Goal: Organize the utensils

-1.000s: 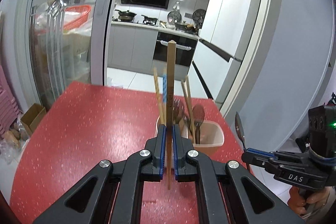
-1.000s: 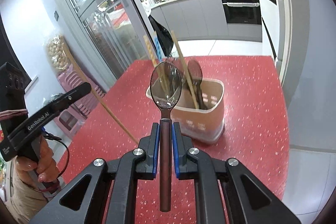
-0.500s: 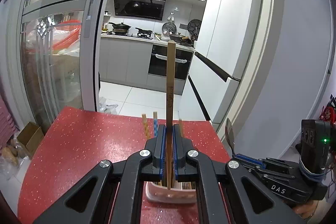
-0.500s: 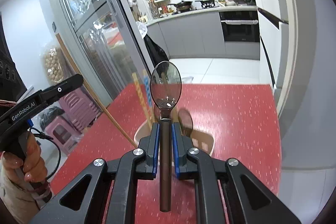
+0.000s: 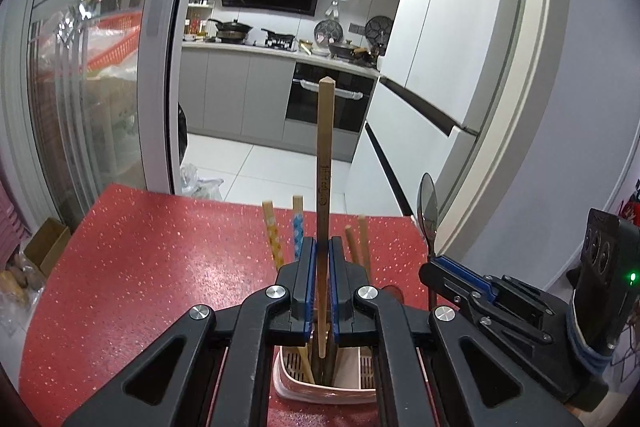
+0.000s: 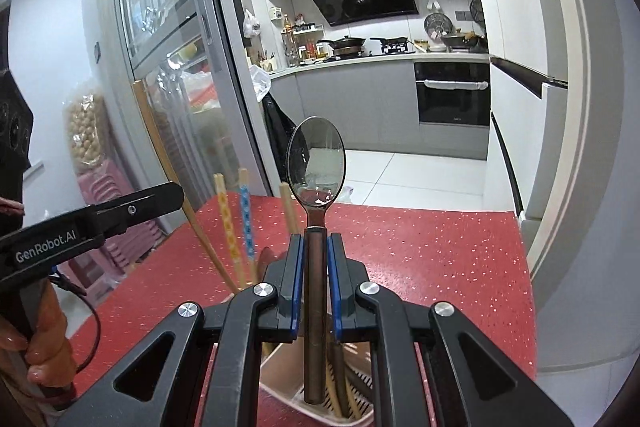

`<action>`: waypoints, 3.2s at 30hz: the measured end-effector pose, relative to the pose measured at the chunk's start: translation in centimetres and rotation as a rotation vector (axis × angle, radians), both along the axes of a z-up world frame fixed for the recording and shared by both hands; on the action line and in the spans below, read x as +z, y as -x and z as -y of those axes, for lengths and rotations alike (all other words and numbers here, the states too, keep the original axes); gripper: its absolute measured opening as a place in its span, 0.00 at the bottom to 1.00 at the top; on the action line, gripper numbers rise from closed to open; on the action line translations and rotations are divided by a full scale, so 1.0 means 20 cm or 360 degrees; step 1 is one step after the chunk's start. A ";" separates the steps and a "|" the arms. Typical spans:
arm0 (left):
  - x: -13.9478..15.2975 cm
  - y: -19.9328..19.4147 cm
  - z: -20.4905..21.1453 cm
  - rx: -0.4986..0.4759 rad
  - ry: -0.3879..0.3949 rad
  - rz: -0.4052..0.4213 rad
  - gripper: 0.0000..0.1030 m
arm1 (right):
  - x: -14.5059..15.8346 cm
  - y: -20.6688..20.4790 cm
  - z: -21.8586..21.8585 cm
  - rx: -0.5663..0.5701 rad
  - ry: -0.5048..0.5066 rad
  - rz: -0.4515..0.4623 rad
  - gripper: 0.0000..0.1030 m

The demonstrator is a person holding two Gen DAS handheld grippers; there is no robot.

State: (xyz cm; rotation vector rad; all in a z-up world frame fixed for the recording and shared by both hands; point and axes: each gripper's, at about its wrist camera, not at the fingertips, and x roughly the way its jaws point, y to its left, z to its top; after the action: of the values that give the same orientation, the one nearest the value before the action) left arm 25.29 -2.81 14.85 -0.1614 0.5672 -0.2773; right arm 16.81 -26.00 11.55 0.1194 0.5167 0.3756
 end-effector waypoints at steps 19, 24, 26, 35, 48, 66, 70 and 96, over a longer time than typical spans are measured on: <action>-0.32 -0.04 0.11 -0.0003 -0.0095 -0.0158 0.31 | -0.23 0.06 -0.02 -0.0054 0.0141 0.0039 0.12; -0.39 -0.04 0.12 0.0005 -0.0131 -0.0207 0.31 | -0.25 0.10 -0.04 -0.0041 0.0177 0.0042 0.12; -0.41 -0.05 0.13 0.0011 -0.0133 -0.0228 0.31 | -0.26 0.10 -0.05 -0.0034 0.0185 0.0030 0.12; -0.43 -0.02 0.12 0.0025 -0.0133 -0.0259 0.31 | -0.27 0.06 -0.02 -0.0053 0.0157 -0.0065 0.12; -0.44 0.01 0.09 0.0041 -0.0150 -0.0257 0.31 | -0.26 0.05 -0.02 -0.0108 0.0132 -0.0134 0.12; -0.41 0.10 0.06 0.0030 -0.0195 -0.0185 0.31 | -0.21 0.07 -0.04 -0.0118 0.0096 -0.0229 0.32; -0.40 0.11 0.01 0.0054 -0.0172 -0.0186 0.31 | -0.17 0.11 -0.04 -0.0125 0.0074 -0.0223 0.38; -0.53 0.30 -0.15 0.0118 -0.0225 -0.0281 0.32 | -0.23 0.40 -0.08 -0.0149 0.0047 -0.0507 0.75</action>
State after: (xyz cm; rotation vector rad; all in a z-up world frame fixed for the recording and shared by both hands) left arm 19.24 0.28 4.24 -0.0703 0.7519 -0.1507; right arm 8.86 -24.36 6.90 0.1759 0.8279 0.2576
